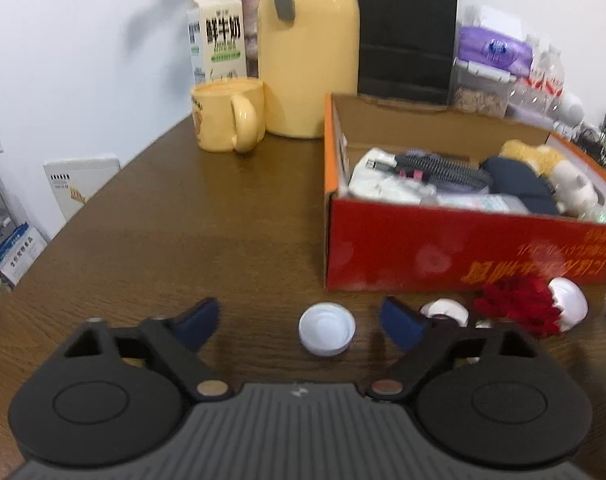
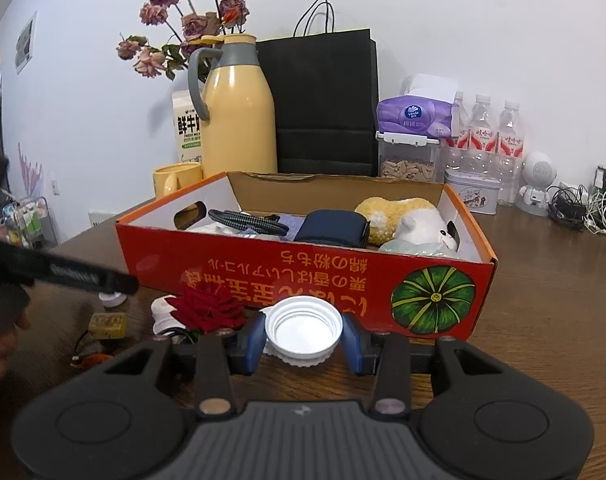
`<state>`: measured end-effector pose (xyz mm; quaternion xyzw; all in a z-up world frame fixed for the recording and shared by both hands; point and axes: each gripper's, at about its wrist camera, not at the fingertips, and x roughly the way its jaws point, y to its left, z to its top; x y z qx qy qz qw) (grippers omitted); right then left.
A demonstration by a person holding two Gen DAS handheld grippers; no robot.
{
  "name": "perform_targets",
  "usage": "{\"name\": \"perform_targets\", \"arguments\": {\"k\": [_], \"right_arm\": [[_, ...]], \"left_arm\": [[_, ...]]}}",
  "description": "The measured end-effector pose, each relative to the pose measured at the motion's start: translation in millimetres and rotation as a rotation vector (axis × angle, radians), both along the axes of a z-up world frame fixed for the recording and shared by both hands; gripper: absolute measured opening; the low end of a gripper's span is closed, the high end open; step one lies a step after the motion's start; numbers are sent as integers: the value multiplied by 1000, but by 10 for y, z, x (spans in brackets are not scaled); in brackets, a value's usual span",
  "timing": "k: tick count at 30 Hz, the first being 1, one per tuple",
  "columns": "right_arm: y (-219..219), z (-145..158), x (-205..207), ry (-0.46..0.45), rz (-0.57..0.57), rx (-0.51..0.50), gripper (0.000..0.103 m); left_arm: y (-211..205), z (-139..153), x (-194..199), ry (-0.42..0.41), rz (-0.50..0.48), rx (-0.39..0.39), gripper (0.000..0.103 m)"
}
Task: Organize objects
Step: 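Grasp a white bottle cap with each gripper and lift them, then carry both white caps into the box and open both grippers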
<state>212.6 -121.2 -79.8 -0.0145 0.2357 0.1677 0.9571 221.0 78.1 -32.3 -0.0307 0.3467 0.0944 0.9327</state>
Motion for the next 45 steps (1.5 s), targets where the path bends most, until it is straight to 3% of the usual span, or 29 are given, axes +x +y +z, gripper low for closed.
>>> {"name": "perform_targets", "arguments": {"k": [3,7,19,29,38,45], "right_arm": [[-3,-15,22,14,5,7,39],[4,-26,28,21,8,8,39],[12,-43,28,23,9,7,39],[17,-11,2,-2,11,12,39],[35,250,-120,-89,33,16,39],[77,569,8,-171,30,-3,39]], "left_arm": [[-4,-14,-3,5,-26,-12,67],[-68,-10,-44,-3,-60,17,30],[-92,12,-76,-20,-68,25,30],[-74,179,-252,-117,-31,-1,29],[-255,567,-422,-243,-54,-45,29],[-503,935,-219,-328,-94,-41,30]]}}
